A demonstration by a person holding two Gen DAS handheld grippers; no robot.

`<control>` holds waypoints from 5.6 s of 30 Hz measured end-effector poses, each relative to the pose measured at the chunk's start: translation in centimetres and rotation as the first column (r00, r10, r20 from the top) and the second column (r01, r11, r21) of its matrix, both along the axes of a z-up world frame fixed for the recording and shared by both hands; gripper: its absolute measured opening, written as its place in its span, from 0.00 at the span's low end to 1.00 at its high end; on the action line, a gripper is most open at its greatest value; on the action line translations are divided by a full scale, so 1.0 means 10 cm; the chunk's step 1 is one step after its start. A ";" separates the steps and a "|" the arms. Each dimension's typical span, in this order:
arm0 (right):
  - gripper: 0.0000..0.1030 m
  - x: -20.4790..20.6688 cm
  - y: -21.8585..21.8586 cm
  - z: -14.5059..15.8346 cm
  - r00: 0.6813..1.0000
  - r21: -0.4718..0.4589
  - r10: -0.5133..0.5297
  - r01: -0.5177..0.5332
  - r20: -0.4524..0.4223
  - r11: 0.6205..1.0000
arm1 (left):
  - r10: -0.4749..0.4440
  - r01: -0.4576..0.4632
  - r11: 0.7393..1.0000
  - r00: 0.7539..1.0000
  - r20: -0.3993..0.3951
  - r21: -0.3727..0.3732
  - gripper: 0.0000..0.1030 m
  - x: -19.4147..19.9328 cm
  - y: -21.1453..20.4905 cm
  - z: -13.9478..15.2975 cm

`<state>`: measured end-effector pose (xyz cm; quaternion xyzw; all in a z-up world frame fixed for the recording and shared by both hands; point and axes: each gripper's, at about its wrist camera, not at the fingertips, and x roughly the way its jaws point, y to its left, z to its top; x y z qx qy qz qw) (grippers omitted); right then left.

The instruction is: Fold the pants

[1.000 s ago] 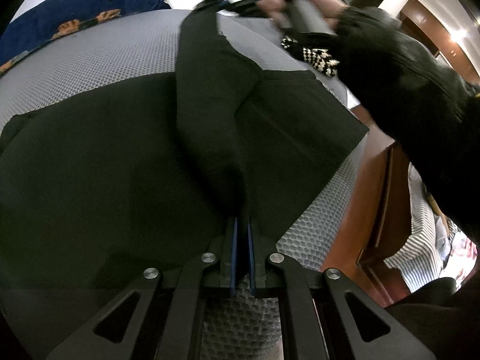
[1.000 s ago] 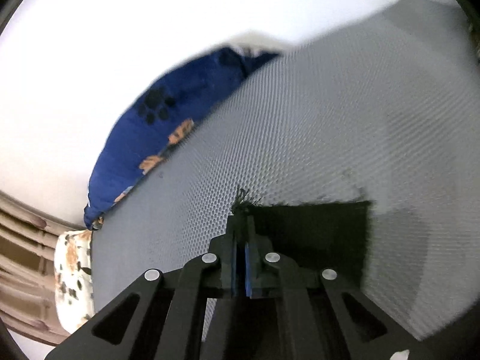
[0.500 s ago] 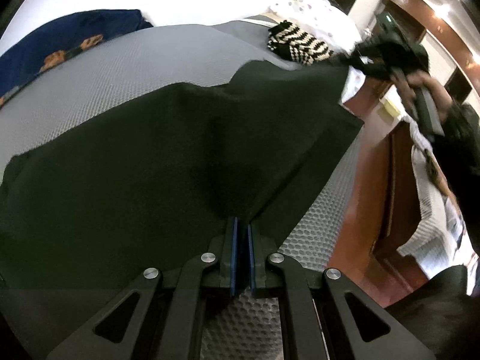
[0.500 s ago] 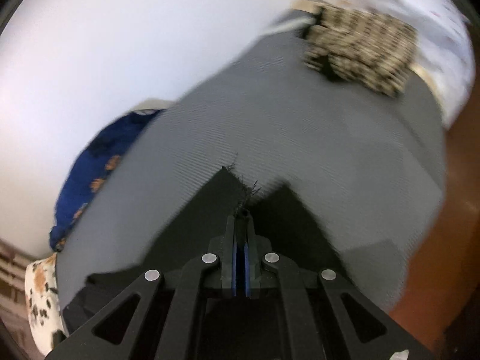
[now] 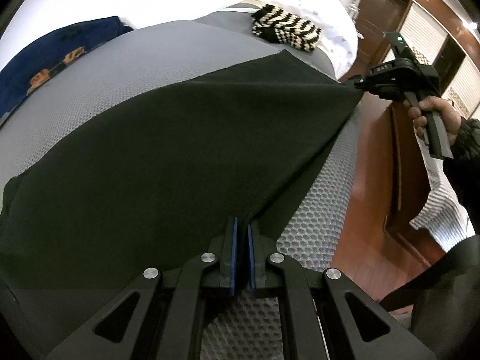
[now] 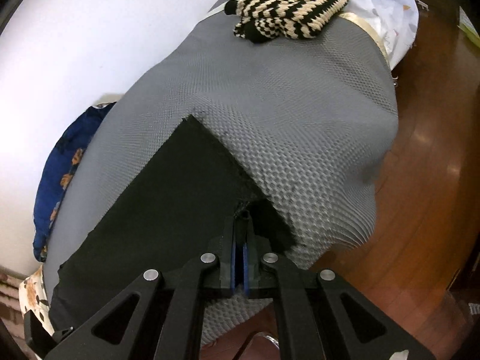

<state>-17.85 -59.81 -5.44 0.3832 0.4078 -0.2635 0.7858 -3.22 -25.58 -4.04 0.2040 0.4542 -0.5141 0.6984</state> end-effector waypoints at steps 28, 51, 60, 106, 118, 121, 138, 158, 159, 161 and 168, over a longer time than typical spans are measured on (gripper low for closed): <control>0.05 -0.03 -0.04 -0.09 0.999 0.001 -0.043 0.043 -0.016 0.999 | 0.007 -0.007 1.000 0.996 -0.094 0.001 0.27 0.07 0.06 0.04; 0.29 1.53 -0.36 0.04 0.982 -0.034 0.174 -0.177 -0.078 0.984 | 0.702 -0.701 0.712 0.712 0.019 -0.045 0.53 1.36 1.94 0.32; 0.30 1.69 -0.31 -0.07 0.970 -0.089 0.180 -0.196 -0.162 0.977 | 0.711 -0.711 0.703 0.701 0.050 -0.025 0.53 1.33 1.98 0.29; 0.18 1.42 0.15 0.08 0.955 -0.352 0.250 -0.293 -0.163 0.889 | 0.711 -0.710 0.704 0.703 0.028 -0.024 0.63 1.36 2.01 0.17; 0.18 1.56 0.16 0.10 0.898 -0.311 0.396 -0.438 -0.192 0.843 | 0.707 -0.708 0.706 0.705 0.044 -0.005 0.65 1.36 1.98 0.14; 0.18 1.62 0.08 0.06 0.900 -0.287 0.392 -0.433 -0.191 0.854 | 0.705 -0.706 0.708 0.707 0.053 0.001 0.65 1.36 1.96 0.14; 0.02 1.71 0.23 0.02 0.909 -0.470 0.294 -0.406 -0.295 0.784 | 0.702 -0.704 0.711 0.710 0.055 0.006 0.65 1.36 1.99 0.15; 0.45 2.21 1.49 0.76 0.762 -0.234 0.640 -0.643 -0.100 0.729 | 0.681 -0.682 0.731 0.729 0.070 -0.002 0.65 1.12 2.23 0.16; 0.45 2.40 1.73 0.72 0.710 -0.189 0.701 -0.699 -0.069 0.690 | 0.683 -0.684 0.729 0.727 0.071 -0.004 0.65 1.10 2.26 0.17; 0.45 2.66 2.08 0.65 0.639 -0.143 0.768 -0.765 -0.042 0.628 | 0.687 -0.688 0.725 0.723 0.071 -0.005 0.65 1.07 2.32 0.17; 0.45 3.49 3.25 0.29 0.383 0.067 0.920 -0.923 0.078 0.378 | 0.698 -0.699 0.715 0.713 0.070 -0.007 0.65 0.95 2.58 0.15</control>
